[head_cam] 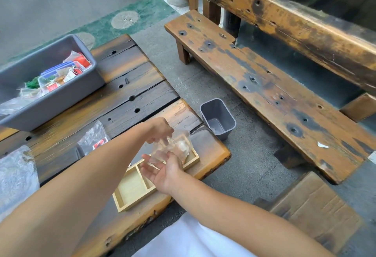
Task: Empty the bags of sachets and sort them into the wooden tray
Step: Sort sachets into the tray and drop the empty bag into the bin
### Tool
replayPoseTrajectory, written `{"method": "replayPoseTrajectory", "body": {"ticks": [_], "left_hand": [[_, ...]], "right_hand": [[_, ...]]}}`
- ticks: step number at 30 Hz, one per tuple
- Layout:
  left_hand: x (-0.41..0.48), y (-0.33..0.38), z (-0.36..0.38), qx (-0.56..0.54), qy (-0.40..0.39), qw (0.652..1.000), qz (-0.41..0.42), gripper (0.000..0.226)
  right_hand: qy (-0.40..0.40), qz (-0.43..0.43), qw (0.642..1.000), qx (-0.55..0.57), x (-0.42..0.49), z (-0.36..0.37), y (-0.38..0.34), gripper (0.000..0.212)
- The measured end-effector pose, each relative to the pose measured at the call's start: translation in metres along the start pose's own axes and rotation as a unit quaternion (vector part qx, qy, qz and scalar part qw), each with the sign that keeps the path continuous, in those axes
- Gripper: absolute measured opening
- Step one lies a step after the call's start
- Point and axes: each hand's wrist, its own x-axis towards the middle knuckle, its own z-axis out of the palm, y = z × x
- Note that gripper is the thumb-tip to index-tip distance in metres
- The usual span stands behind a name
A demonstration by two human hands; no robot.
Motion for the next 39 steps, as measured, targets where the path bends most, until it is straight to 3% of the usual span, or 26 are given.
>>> {"method": "replayPoseTrajectory", "body": {"ticks": [8, 15, 21, 24, 35, 39], "left_hand": [[-0.002, 0.003, -0.019, -0.031, 0.02, 0.999, -0.001, 0.031], [0.0, -0.007, -0.045, -0.072, 0.121, 0.989, 0.043, 0.025], [0.006, -0.021, -0.056, -0.096, 0.281, 0.951, 0.086, 0.027], [0.011, -0.029, -0.058, -0.15, 0.325, 0.929, 0.089, 0.032], [0.032, -0.054, -0.049, -0.305, 0.359, 0.88, 0.054, 0.03], [0.048, -0.068, -0.043, -0.442, 0.334, 0.832, 0.021, 0.036]], "right_hand": [[-0.003, -0.004, 1.0, -0.01, 0.004, 0.014, -0.005, 0.04], [-0.017, -0.031, 0.998, -0.051, 0.014, 0.032, -0.02, 0.036], [0.017, -0.08, 0.99, -0.113, 0.029, 0.051, -0.045, 0.037], [0.04, -0.115, 0.981, -0.148, 0.04, 0.059, -0.06, 0.031], [0.052, -0.209, 0.938, -0.272, 0.075, 0.088, -0.111, 0.03], [0.046, -0.224, 0.909, -0.347, 0.085, 0.105, -0.128, 0.028]]}}
